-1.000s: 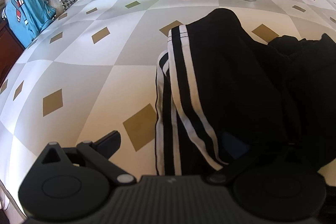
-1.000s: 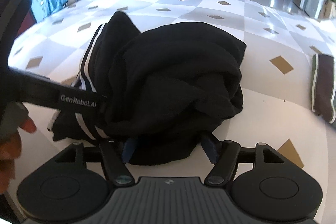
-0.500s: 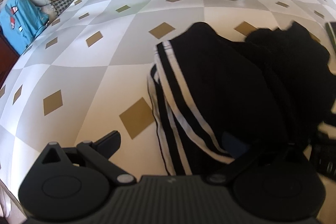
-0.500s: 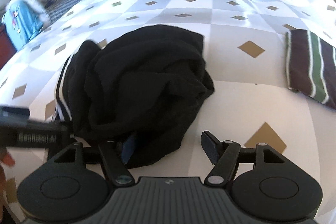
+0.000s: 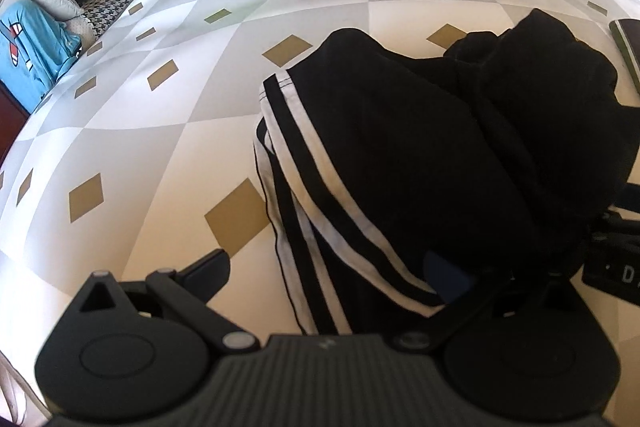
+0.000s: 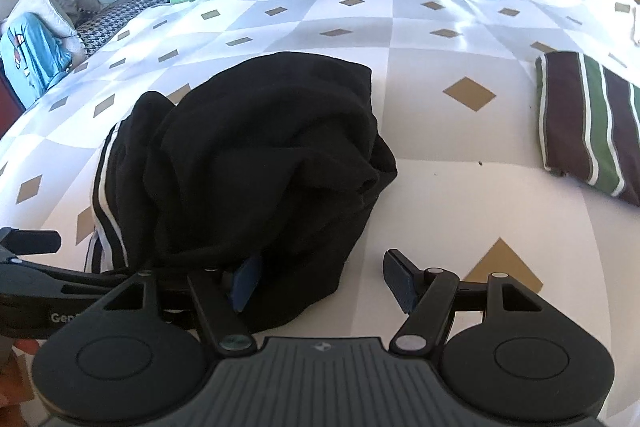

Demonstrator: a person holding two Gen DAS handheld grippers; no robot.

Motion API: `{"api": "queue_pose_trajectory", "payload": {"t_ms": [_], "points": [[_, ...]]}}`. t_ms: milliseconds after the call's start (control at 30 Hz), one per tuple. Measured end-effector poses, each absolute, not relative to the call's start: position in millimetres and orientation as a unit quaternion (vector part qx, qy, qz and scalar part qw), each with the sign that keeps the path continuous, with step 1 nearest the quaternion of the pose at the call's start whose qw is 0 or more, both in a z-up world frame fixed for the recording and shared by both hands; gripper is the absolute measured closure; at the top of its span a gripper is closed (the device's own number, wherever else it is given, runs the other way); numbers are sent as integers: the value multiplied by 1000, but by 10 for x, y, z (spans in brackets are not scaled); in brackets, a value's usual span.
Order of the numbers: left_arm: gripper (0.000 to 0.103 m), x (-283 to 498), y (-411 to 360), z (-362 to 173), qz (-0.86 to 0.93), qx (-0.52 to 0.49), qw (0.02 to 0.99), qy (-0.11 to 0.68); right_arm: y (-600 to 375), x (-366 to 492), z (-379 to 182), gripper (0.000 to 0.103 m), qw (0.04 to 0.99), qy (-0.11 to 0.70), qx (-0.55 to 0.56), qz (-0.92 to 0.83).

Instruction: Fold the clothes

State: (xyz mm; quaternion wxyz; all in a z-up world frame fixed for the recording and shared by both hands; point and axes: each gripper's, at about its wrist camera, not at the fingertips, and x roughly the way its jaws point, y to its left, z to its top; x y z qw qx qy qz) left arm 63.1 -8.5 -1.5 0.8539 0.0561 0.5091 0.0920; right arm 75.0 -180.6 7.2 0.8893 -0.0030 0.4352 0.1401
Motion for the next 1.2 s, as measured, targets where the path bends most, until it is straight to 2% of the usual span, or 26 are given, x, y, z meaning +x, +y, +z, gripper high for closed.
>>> {"api": "queue_pose_trajectory", "payload": {"t_ms": [233, 800, 1200], "points": [[0, 701, -6, -40, 94, 31, 855, 510, -1692, 827, 27, 35, 896, 417, -32, 147], [0, 829, 183, -67, 117, -11, 853, 508, -1582, 993, -21, 34, 906, 393, -23, 154], [0, 862, 224, -17, 127, -17, 851, 510, -1659, 975, 38, 35, 892, 416, 13, 180]]}}
